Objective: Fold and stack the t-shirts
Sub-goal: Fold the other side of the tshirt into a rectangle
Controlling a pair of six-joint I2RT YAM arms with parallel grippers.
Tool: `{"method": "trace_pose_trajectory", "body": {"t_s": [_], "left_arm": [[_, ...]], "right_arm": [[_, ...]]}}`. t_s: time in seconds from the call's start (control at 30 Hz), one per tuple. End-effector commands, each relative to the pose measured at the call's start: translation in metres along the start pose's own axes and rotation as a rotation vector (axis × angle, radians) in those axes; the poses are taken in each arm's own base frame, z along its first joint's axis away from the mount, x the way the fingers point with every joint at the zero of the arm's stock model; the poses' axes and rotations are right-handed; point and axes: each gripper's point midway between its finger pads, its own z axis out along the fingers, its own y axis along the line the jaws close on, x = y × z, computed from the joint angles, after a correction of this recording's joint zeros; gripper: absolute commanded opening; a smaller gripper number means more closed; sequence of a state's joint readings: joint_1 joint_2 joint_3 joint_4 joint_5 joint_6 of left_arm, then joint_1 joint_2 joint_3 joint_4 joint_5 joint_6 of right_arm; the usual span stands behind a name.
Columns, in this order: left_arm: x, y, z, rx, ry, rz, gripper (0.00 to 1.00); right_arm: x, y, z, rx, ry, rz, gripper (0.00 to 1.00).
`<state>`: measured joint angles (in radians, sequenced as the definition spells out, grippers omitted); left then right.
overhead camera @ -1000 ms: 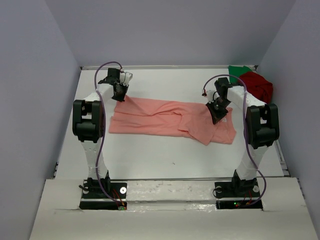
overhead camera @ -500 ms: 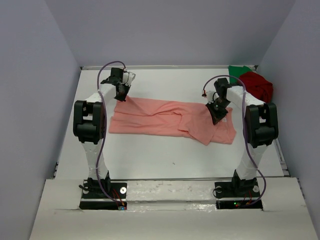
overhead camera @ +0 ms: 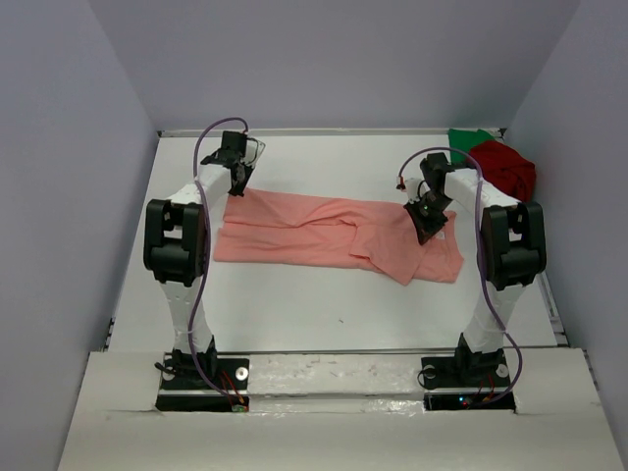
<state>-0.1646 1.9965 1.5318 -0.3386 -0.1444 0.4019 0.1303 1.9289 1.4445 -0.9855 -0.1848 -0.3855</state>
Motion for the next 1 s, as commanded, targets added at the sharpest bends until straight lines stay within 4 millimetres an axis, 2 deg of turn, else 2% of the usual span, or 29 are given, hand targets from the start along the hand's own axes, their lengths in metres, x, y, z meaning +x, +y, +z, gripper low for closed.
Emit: {"method": "trace_pose_trajectory", "body": {"t_s": [0.0,0.53,0.8,0.97], "left_arm": [[-0.002,0.013,-0.013,-0.082,-0.004,0.025,0.00],[0.020,0.011,-0.005,-0.126,0.072,0.084,0.00],[0.035,0.001,0.007,-0.133,0.121,0.112,0.00],[0.038,-0.004,0.013,-0.153,0.129,0.127,0.09]], "right_arm": [[-0.009,-0.006,-0.010,0.030,-0.037,0.005,0.00],[-0.006,-0.007,-0.008,0.034,-0.023,0.008,0.00],[-0.005,-0.007,-0.008,0.036,-0.019,0.007,0.00],[-0.004,-0.008,-0.007,0.041,-0.017,0.007,0.00]]}}
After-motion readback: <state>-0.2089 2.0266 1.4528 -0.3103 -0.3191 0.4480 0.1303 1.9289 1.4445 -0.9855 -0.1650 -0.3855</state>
